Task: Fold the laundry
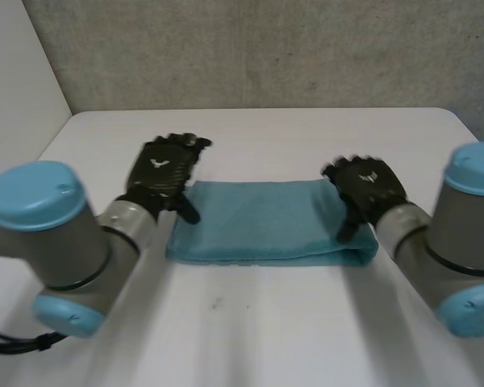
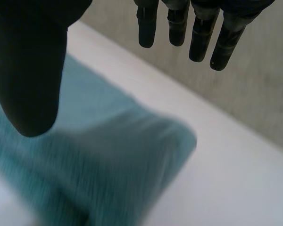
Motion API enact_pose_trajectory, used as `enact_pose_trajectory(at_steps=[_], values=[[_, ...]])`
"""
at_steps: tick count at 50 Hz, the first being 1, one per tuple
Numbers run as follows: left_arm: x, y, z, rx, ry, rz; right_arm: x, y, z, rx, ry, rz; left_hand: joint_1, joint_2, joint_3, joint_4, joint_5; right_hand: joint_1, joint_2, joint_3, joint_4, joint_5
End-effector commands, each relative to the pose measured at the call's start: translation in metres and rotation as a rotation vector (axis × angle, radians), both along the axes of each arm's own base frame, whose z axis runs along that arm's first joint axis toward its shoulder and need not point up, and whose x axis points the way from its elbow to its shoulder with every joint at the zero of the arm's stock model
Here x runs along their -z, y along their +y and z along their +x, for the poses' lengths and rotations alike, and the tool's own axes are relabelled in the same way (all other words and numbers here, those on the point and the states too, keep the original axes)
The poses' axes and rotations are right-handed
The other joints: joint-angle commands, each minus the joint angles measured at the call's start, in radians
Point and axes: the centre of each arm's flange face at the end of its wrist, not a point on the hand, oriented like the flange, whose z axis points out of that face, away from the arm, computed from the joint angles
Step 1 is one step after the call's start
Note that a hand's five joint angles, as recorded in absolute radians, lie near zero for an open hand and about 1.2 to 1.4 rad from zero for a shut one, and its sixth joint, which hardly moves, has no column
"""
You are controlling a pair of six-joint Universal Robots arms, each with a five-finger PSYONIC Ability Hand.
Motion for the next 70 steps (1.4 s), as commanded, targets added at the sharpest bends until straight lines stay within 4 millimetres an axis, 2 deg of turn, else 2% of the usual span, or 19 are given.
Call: enact_pose_trajectory(at_steps=[1, 4, 6, 8, 15, 18, 22, 23, 25, 33, 37, 38, 41, 44, 49, 55, 57, 65, 70], values=[[0.023, -0.006, -0.030, 0.037, -0.096, 0.070, 0.035, -0.003, -0.038, 0.029, -0.008, 0.127, -0.015, -0.028, -0.036, -0.025, -0.041, 0.078, 0.067, 0.073, 0.055, 0.049], [0.025, -0.009, -0.030, 0.018, -0.111, 0.088, 0.042, -0.009, -0.044, 0.044, -0.019, 0.098, -0.022, -0.034, -0.043, -0.032, -0.047, 0.375, 0.363, 0.369, 0.352, 0.346], [0.025, -0.010, -0.029, 0.007, -0.111, 0.088, 0.046, -0.017, -0.044, 0.053, -0.024, 0.042, -0.022, -0.034, -0.043, -0.032, -0.047, 0.970, 0.959, 0.965, 0.947, 0.941], [0.019, -0.007, -0.026, -0.010, -0.110, 0.083, 0.048, -0.022, -0.043, 0.056, -0.018, 0.023, -0.022, -0.034, -0.043, -0.032, -0.047, 1.182, 1.171, 1.177, 1.159, 1.153], [-0.007, 0.001, -0.002, -0.092, -0.095, 0.054, 0.022, -0.045, -0.039, 0.051, 0.086, -0.156, -0.022, -0.034, -0.043, -0.032, -0.047, 1.184, 1.173, 1.179, 1.161, 1.155], [-0.015, -0.003, 0.016, -0.146, -0.094, 0.042, -0.009, -0.045, -0.007, -0.019, 0.119, -0.287, -0.022, -0.034, -0.043, -0.032, -0.047, 1.184, 1.173, 1.179, 1.161, 1.155], [-0.026, -0.011, 0.040, -0.216, -0.082, 0.031, -0.044, 0.010, 0.093, -0.260, 0.056, -0.374, -0.022, -0.034, -0.043, -0.032, -0.047, 1.184, 1.173, 1.179, 1.161, 1.155], [-0.026, -0.011, 0.040, -0.216, -0.082, 0.031, -0.044, 0.010, 0.093, -0.261, 0.056, -0.374, -0.022, -0.034, -0.043, -0.032, -0.047, 1.184, 1.173, 1.179, 1.161, 1.155], [-0.028, -0.013, 0.045, -0.233, -0.081, 0.029, -0.022, 0.040, 0.141, -0.405, 0.061, -0.326, -0.022, -0.034, -0.043, -0.032, -0.047, 1.184, 1.173, 1.179, 1.161, 1.155], [-0.031, -0.027, 0.066, -0.303, -0.071, 0.029, 0.039, 0.104, 0.188, -0.603, 0.134, -0.209, -0.022, -0.034, -0.043, -0.032, -0.047, 1.184, 1.173, 1.179, 1.161, 1.155], [-0.036, -0.029, 0.063, -0.296, -0.059, 0.014, 0.047, 0.102, 0.187, -0.578, 0.144, -0.191, -0.022, -0.034, -0.043, -0.032, -0.047, 1.009, 0.998, 1.004, 0.986, 0.980], [-0.038, -0.029, 0.060, -0.287, -0.054, 0.006, 0.038, 0.096, 0.185, -0.543, 0.132, -0.203, -0.022, -0.034, -0.043, -0.032, -0.047, 0.500, 0.489, 0.495, 0.477, 0.472], [-0.040, -0.031, 0.057, -0.281, -0.046, 0.001, -0.005, 0.086, 0.176, -0.463, 0.056, -0.242, -0.022, -0.034, -0.043, -0.032, -0.047, 0.083, 0.071, 0.077, 0.059, 0.054], [-0.040, -0.035, 0.045, -0.256, -0.018, 0.001, -0.046, 0.061, 0.154, -0.345, -0.102, -0.217, -0.022, -0.034, -0.043, -0.032, -0.047, -0.038, -0.049, -0.043, -0.061, -0.066], [-0.038, -0.029, -0.001, -0.113, 0.076, 0.027, -0.069, 0.030, 0.122, -0.226, -0.264, -0.132, -0.015, -0.028, -0.036, -0.025, -0.041, -0.038, -0.049, -0.043, -0.061, -0.066], [-0.021, -0.025, -0.027, 0.001, 0.123, 0.104, -0.056, 0.018, 0.108, -0.213, -0.244, -0.037, -0.006, -0.019, -0.027, -0.016, -0.032, -0.038, -0.049, -0.043, -0.061, -0.066], [-0.002, -0.019, -0.034, 0.025, 0.103, 0.185, -0.026, 0.001, 0.098, -0.172, -0.197, 0.057, 0.002, -0.010, -0.018, -0.007, -0.023, -0.038, -0.049, -0.043, -0.061, -0.066], [0.037, -0.016, -0.019, -0.097, -0.007, 0.323, 0.033, -0.011, 0.095, -0.133, -0.091, 0.247, -0.003, -0.016, -0.024, -0.013, -0.029, -0.038, -0.049, -0.043, -0.061, -0.066], [0.044, -0.020, -0.006, -0.156, -0.038, 0.349, 0.032, -0.015, 0.095, -0.127, -0.076, 0.262, -0.018, -0.031, -0.039, -0.028, -0.044, -0.038, -0.049, -0.043, -0.061, -0.066]])
